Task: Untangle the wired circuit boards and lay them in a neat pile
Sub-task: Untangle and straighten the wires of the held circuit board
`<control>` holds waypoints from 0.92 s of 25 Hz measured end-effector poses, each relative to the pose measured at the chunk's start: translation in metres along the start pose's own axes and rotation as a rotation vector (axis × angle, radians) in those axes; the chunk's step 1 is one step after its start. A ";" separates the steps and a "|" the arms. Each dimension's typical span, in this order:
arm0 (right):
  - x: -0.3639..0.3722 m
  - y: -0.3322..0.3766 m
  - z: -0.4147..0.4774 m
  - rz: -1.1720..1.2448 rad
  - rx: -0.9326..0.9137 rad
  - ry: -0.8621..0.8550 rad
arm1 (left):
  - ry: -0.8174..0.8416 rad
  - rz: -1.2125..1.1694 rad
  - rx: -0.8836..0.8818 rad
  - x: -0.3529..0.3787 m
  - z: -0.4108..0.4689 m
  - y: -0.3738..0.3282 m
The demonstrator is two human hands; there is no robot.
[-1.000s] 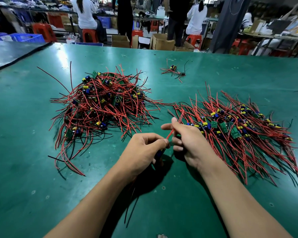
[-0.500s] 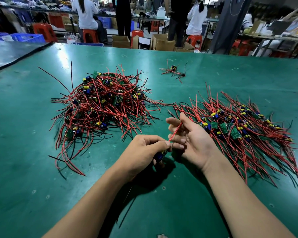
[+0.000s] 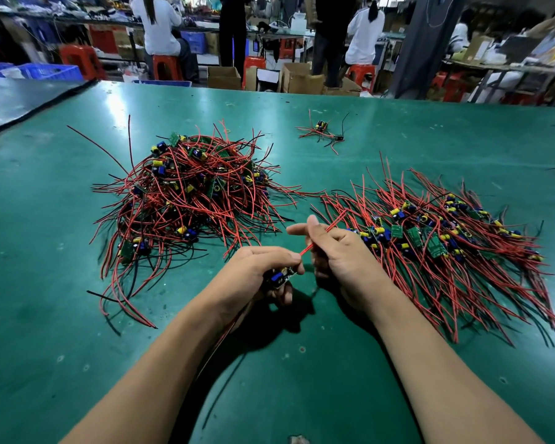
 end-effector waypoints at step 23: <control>-0.016 0.001 0.003 0.029 0.106 -0.253 | -0.123 -0.106 -0.057 -0.003 0.003 0.003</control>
Point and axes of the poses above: each hand's wrist, its own z-axis towards the middle knuckle, its own x-axis out of the palm, y = z × x, the point moved 2 cm from there along z, towards the middle knuckle, and after that the axes turned 11 degrees about y, right-handed, at the moved point
